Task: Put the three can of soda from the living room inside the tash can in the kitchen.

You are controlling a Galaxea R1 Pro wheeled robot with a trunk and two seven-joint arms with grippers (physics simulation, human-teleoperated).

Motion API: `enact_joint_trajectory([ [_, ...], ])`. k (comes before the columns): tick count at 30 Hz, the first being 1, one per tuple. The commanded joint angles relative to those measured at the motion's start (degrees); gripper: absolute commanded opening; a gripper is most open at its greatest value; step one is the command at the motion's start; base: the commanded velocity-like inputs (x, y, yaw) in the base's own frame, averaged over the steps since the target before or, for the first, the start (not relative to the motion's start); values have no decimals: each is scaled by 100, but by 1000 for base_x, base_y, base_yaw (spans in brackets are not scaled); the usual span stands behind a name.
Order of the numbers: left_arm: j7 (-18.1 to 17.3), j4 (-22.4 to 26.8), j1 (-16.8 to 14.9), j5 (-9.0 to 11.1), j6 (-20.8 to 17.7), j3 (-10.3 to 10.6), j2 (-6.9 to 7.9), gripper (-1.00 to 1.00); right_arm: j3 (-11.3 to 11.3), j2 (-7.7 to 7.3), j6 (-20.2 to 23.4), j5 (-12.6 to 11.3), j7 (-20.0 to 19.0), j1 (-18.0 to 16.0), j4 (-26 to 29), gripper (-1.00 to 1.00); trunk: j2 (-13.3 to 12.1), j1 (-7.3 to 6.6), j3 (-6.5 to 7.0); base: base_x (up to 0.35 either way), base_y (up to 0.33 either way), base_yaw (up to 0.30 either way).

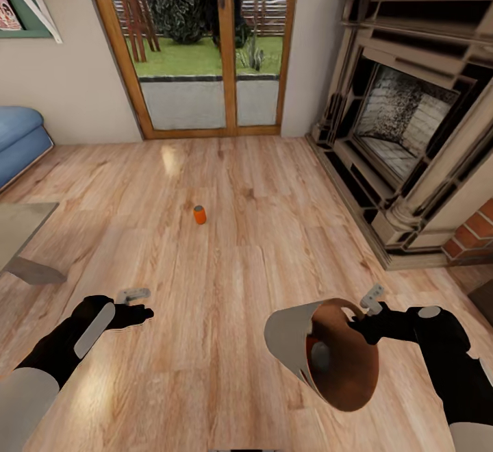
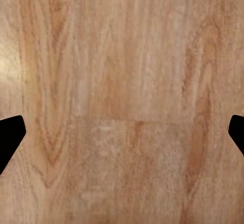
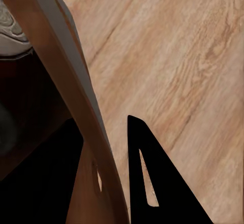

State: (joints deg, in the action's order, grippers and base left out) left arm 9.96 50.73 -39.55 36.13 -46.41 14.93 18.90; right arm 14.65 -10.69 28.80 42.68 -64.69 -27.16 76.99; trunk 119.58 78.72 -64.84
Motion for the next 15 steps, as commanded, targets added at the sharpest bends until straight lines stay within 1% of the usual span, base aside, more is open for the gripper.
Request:
enact_joint_trajectory([
  [1,2,-1,0,-1,1,1,-1,100,80,-19,-129,-101,-48,73,4,-100,0,0,1,304,189,0],
  [5,5,-1,0,-1,1,1,-1,100,258,-39,-357,-102,-99,161,7,-100,0,0,1,304,189,0],
  [7,5,-1,0,-1,3,1,-1,100,350,-47,-475,-102,-195,211,8,-100,0,0,1,304,189,0],
  [8,6,-1,0,-1,5,-1,-1,100,477,-49,-543,-107,-294,254,9,-100,0,0,1,304,189,0],
  [10,6,-1,1,-2,7,-1,-1,100,631,-47,-568,-111,-340,270,9,-100,0,0,1,304,189,0],
  [11,-5,7,5,-7,8,-5,-1,100,987,-31,-592,-124,-390,287,7,-100,0,0,1,304,189,0],
  [12,-18,20,6,-8,9,-6,3,100,1116,-24,-599,-132,-405,291,3,-100,0,0,1,303,189,0],
  [15,-46,17,17,-11,65,-3,6,100,1345,-37,-609,-152,-502,296,-21,-100,0,0,1,300,191,0],
])
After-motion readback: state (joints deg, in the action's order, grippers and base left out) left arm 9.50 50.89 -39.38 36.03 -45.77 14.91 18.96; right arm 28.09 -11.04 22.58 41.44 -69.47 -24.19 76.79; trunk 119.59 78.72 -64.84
